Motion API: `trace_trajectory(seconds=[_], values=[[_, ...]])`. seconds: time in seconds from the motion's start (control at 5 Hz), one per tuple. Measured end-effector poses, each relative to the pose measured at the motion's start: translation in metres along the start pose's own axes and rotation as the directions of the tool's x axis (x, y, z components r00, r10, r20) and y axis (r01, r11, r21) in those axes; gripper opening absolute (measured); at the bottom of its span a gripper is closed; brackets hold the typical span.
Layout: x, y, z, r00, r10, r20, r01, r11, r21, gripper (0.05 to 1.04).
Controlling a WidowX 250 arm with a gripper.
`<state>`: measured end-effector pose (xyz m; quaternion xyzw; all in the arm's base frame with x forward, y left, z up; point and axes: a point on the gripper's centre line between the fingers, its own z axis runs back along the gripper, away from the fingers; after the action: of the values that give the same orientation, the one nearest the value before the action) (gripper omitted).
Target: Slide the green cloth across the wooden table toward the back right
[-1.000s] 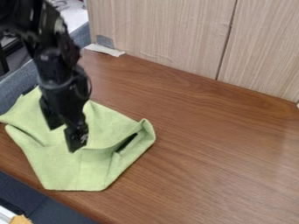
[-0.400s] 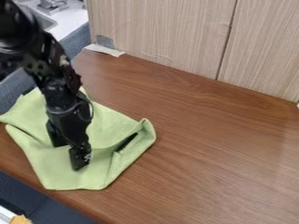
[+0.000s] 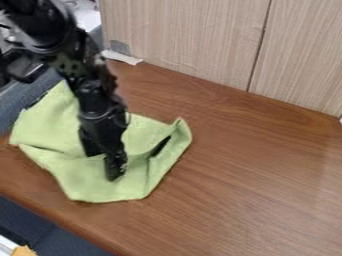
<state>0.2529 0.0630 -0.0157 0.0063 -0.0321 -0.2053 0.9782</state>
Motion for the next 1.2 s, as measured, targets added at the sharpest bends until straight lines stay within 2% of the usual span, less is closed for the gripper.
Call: trace_trajectory(seconds=[0.6, 0.8, 1.2], values=[[0.108, -0.025, -0.006, 0.972, -0.230, 0.044, 0.231, 0.973, -0.012, 1.001], [0.127, -0.034, -0.006, 0.956, -0.291, 0.050, 0.292, 0.956, -0.013, 1.002], [0.117, -0.039, 0.001, 0.955, -0.294, 0.032, 0.295, 0.956, -0.010, 0.998]])
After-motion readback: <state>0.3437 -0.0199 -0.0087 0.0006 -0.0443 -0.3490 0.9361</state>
